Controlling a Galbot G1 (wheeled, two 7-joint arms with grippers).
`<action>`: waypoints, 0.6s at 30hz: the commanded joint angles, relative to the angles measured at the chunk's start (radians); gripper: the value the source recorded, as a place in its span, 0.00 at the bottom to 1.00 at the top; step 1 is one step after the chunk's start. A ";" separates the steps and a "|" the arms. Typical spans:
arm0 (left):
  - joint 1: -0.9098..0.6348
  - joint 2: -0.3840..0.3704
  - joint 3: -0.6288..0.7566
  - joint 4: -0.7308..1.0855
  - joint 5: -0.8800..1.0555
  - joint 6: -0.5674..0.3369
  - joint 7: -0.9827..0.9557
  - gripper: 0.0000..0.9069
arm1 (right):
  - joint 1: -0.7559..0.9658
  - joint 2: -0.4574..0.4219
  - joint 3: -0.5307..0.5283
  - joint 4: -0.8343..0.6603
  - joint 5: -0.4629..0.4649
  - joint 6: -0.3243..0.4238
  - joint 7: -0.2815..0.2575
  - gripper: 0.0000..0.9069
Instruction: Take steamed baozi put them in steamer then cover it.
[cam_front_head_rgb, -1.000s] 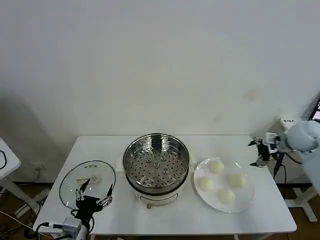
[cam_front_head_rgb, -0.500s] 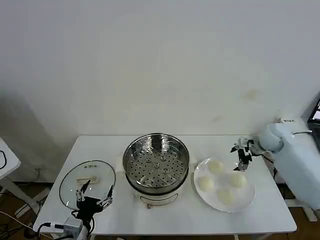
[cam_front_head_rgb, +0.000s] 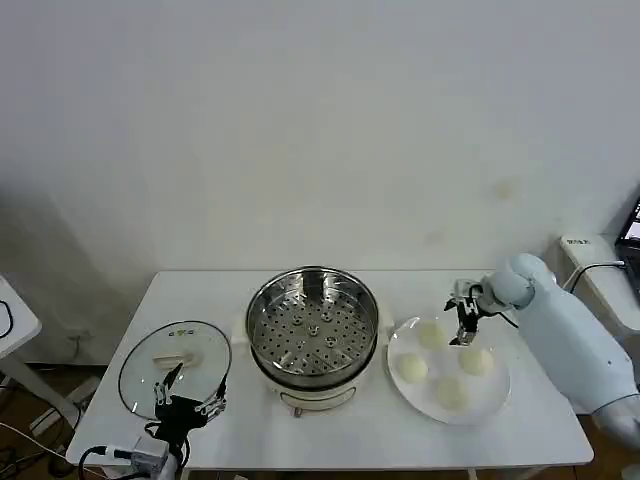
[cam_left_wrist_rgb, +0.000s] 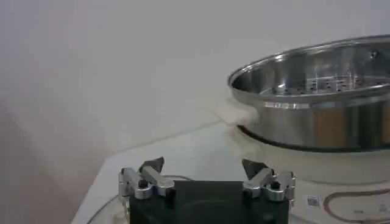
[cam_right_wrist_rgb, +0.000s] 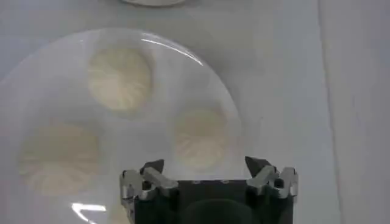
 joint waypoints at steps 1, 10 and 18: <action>0.002 -0.001 0.003 0.001 0.005 -0.001 -0.002 1.00 | 0.002 0.024 -0.003 -0.026 -0.011 0.002 0.004 1.00; 0.008 -0.004 0.005 -0.005 0.010 -0.004 -0.003 1.00 | -0.005 0.030 -0.006 -0.056 0.003 -0.002 0.070 1.00; 0.010 -0.008 0.008 -0.004 0.015 -0.007 -0.004 1.00 | -0.005 0.039 -0.004 -0.078 0.017 -0.012 0.078 1.00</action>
